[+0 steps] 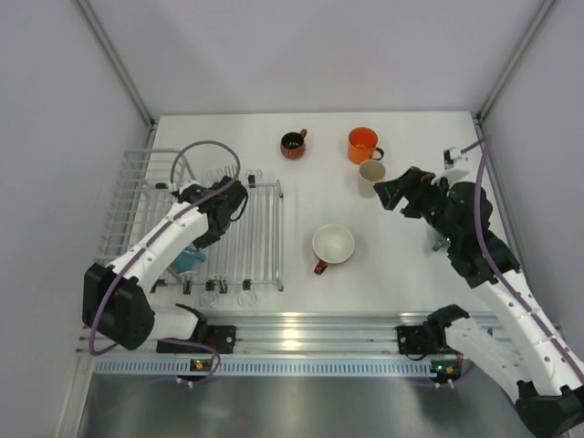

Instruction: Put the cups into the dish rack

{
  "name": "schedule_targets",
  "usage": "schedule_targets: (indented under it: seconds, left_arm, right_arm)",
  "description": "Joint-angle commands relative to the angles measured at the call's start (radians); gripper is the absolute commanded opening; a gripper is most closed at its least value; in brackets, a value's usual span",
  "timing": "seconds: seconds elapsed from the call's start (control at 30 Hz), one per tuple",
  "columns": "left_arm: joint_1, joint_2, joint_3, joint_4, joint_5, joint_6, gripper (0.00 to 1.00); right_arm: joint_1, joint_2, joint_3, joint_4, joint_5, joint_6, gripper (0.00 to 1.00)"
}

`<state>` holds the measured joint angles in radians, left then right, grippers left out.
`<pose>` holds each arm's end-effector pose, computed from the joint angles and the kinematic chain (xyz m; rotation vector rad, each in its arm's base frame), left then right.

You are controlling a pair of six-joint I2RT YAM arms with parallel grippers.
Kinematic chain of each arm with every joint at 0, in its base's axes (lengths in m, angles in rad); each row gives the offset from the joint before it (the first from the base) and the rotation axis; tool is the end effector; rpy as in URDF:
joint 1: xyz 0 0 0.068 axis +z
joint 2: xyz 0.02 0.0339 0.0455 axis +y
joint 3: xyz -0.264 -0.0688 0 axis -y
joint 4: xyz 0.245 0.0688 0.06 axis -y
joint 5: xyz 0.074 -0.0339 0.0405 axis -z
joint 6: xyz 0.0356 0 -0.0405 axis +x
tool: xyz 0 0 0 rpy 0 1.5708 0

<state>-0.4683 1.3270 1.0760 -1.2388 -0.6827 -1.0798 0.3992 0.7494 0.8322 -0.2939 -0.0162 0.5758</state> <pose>0.2035 -0.0778 0.2657 -0.8022 2.4196 0.5753 0.1593 0.0678 0.3504 0.1502 1.8327 0.7095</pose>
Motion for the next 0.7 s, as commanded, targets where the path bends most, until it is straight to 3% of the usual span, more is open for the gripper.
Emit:
schedule_targets:
  seconds: [0.0,0.13,0.37,0.67]
  left_arm:
    - [0.075,-0.009,-0.034,-0.076,-0.020,-0.058,0.00]
    - [0.152,0.009,-0.047,-0.079,-0.050,-0.054,0.00]
    - [0.160,0.066,-0.022,-0.079,-0.060,-0.065,0.00]
    - [0.057,0.098,0.130,-0.041,-0.060,0.069,0.00]
  right_arm:
    - [0.010,-0.028,0.008,0.055,-0.004,-0.034,0.87]
    - [0.009,-0.047,0.008,0.041,0.012,-0.057,0.87]
    - [0.010,-0.070,0.004,0.027,0.053,-0.082,0.88]
    - [0.009,-0.044,0.002,0.035,0.041,-0.070,0.88]
